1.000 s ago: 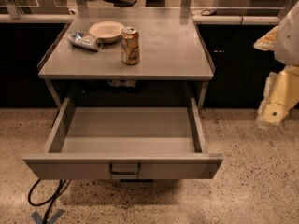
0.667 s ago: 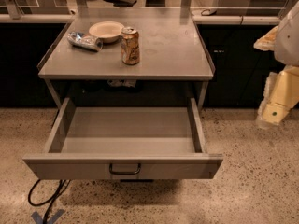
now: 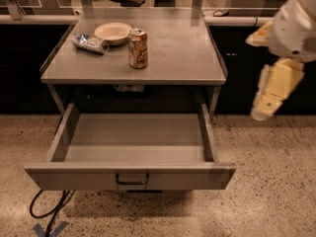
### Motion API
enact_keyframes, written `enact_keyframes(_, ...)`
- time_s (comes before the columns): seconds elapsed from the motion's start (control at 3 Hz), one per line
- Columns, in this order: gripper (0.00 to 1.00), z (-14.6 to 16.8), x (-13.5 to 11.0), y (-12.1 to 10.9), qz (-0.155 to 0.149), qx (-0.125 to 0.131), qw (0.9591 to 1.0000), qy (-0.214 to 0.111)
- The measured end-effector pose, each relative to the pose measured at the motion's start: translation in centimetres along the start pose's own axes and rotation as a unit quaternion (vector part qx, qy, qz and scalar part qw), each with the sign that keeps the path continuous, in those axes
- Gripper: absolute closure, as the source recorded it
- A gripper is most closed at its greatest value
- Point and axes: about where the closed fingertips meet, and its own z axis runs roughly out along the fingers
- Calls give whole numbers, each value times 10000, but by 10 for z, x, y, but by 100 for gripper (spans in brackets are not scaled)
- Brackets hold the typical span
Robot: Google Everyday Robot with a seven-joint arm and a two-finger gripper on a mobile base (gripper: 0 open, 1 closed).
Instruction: Place orange can into top drawer
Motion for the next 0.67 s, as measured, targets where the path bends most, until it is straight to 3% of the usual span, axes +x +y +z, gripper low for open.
enact_keyframes(0.33, 0, 31, -30, -42, -215, -83, 9985, -496)
enact_keyframes(0.67, 0, 59, -57, -84, -200, -108, 9955, -920)
